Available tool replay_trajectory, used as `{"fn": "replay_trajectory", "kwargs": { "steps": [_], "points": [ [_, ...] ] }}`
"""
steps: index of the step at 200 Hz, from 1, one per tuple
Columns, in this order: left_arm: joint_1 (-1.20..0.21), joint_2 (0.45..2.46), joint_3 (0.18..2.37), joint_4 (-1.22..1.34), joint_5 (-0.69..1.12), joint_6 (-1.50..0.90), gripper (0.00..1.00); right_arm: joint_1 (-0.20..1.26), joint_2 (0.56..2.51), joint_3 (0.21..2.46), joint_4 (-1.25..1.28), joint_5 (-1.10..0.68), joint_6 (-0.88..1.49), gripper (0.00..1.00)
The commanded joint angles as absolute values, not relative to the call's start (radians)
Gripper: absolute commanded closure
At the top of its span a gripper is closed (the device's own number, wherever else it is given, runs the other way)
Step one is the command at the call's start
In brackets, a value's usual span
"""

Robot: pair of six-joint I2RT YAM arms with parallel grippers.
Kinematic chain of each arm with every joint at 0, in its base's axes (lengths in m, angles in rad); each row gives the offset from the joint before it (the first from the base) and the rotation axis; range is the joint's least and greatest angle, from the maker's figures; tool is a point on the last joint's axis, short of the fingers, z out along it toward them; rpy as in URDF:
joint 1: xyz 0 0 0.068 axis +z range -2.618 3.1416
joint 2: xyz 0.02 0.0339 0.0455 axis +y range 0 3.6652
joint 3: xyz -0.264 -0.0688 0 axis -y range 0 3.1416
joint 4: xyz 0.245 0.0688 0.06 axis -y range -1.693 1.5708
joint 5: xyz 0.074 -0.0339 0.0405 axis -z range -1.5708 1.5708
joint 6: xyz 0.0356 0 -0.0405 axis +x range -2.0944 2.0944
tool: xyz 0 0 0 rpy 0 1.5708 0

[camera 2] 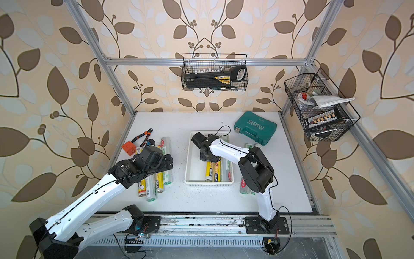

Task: Put the plastic wrap into the basket
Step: Place the plastic wrap in the basket.

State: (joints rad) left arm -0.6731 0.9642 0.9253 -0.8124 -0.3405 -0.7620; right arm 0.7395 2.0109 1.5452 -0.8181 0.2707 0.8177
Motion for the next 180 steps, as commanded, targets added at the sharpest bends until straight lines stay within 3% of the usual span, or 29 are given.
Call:
{"fn": "replay_trajectory", "kwargs": {
  "steps": [1, 47, 80, 180],
  "points": [
    [-0.661, 0.968, 0.925, -0.792, -0.357, -0.75, 0.01, 0.745, 2.038, 1.584, -0.83, 0.292, 0.794, 0.56],
    [-0.661, 0.976, 0.931, -0.787, -0.344, -0.749, 0.01, 0.746, 2.051, 1.568, -0.823, 0.292, 0.76, 0.53],
    [-0.662, 0.98, 0.936, -0.785, -0.33, -0.753, 0.01, 0.746, 2.054, 1.552, -0.802, 0.271, 0.743, 0.44],
    [-0.661, 0.999, 0.949, -0.786, -0.313, -0.754, 0.01, 0.746, 2.011, 1.566, -0.859, 0.313, 0.725, 0.45]
  ]
}}
